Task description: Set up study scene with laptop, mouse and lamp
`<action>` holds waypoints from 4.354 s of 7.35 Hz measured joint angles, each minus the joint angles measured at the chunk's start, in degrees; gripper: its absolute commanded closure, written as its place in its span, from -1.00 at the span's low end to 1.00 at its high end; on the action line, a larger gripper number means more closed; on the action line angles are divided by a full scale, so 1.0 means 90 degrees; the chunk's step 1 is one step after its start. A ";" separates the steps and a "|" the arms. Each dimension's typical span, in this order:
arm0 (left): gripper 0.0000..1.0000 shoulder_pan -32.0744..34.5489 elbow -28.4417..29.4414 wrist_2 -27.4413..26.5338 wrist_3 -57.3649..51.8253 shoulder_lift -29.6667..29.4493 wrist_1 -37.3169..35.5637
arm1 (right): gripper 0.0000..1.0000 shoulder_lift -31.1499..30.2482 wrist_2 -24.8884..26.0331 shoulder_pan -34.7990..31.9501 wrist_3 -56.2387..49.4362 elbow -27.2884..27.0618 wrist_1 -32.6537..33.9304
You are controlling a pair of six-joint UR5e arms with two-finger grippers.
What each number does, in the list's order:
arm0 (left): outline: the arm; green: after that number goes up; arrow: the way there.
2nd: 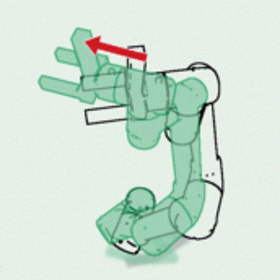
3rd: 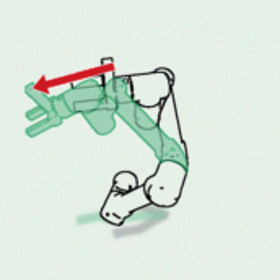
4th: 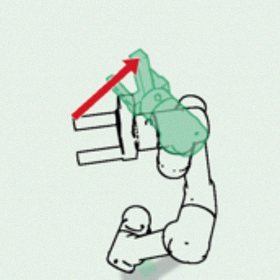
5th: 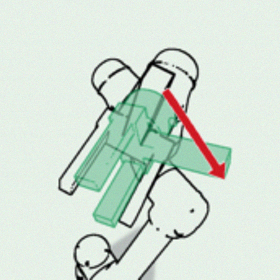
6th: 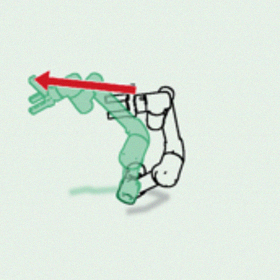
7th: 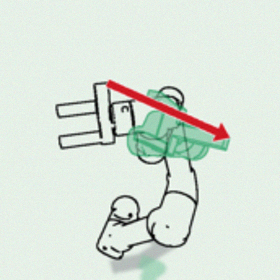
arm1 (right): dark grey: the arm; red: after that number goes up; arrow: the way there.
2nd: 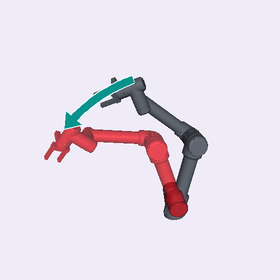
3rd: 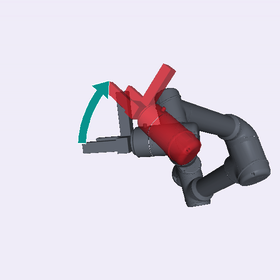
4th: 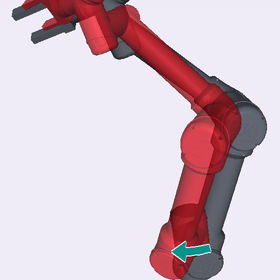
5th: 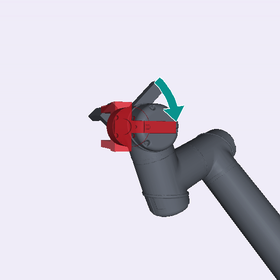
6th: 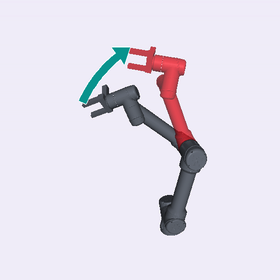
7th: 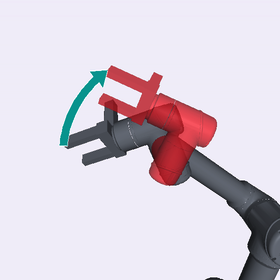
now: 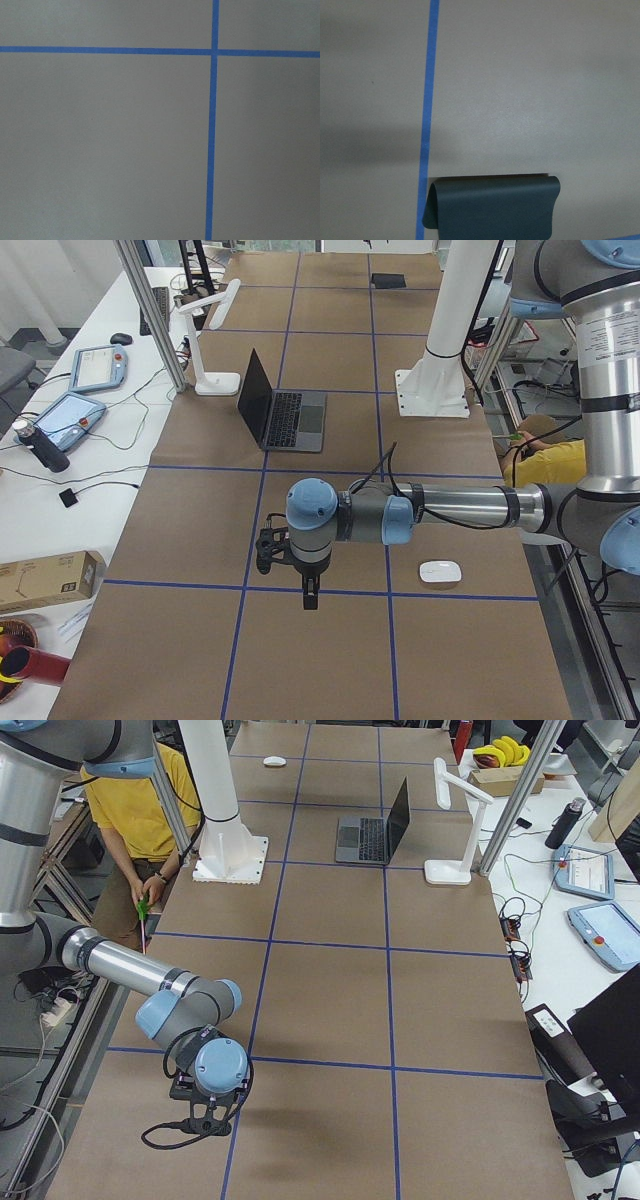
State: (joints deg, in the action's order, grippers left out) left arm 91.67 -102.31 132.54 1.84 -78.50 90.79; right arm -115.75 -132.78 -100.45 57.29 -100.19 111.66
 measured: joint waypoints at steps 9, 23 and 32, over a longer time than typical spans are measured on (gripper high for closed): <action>-1.00 0.0002 -0.0001 0.0001 -0.0009 0.0005 0.0000 | -0.62 0.0958 -0.0439 0.2437 0.0603 0.1869 -0.0243; -1.00 0.0000 -0.0009 0.0000 -0.0058 0.0002 0.0002 | 0.19 0.1035 0.0181 0.3113 0.0696 0.2019 -0.0372; -1.00 0.0000 0.0003 0.0000 -0.0049 0.0002 0.0013 | 1.00 0.1132 -0.0214 0.3129 0.0337 0.1063 -0.0340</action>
State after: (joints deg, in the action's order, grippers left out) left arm 91.67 -102.28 132.54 1.40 -78.49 90.91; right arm -105.56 -134.70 -72.29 60.32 -90.63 108.61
